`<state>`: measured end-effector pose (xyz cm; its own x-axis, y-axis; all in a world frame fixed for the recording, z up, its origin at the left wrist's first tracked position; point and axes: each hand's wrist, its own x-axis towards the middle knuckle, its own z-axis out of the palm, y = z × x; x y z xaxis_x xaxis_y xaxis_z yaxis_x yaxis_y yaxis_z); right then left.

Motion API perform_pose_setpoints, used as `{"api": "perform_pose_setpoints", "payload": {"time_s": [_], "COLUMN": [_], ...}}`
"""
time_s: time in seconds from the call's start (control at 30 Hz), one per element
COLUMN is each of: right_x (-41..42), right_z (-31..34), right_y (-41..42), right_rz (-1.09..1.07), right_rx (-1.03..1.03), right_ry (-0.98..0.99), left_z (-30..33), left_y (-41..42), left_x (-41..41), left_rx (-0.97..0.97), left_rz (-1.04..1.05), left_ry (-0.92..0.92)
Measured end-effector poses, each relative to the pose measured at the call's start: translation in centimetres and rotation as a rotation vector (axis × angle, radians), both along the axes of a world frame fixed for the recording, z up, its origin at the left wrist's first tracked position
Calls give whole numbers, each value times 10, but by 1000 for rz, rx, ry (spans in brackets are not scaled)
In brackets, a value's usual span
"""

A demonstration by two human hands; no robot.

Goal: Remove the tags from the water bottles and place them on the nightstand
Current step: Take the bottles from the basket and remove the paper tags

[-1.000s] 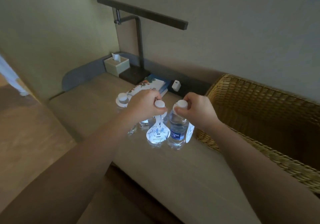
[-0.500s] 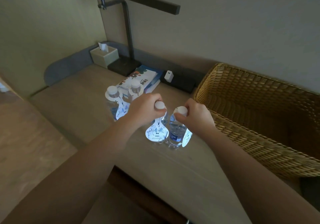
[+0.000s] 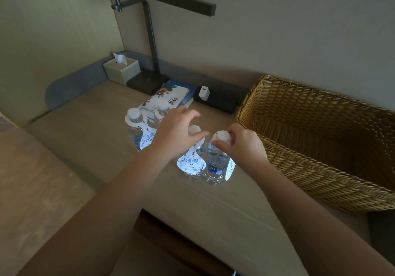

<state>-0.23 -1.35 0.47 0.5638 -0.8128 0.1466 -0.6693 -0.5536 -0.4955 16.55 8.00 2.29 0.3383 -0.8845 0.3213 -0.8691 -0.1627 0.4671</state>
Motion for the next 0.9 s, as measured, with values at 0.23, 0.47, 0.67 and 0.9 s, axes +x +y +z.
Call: {"api": "perform_pose_setpoints", "payload": {"time_s": [0.23, 0.47, 0.67, 0.9], "right_x": [-24, -35, -35, -47], "right_z": [-6, -24, -34, -35], "right_y": [-10, -4, 9, 19], "right_rz": [113, 138, 96, -2], "right_rx": [74, 329, 450, 471], "right_ry": [-150, -186, -274, -372], "left_z": [0, -41, -58, -61], "left_y": [19, 34, 28, 19], "left_x": [-43, -86, -99, -95], "left_rx": [-163, -41, 3, -27], "left_rz": [-108, -28, -1, -37], "left_ry": [111, 410, 679, 738]}}
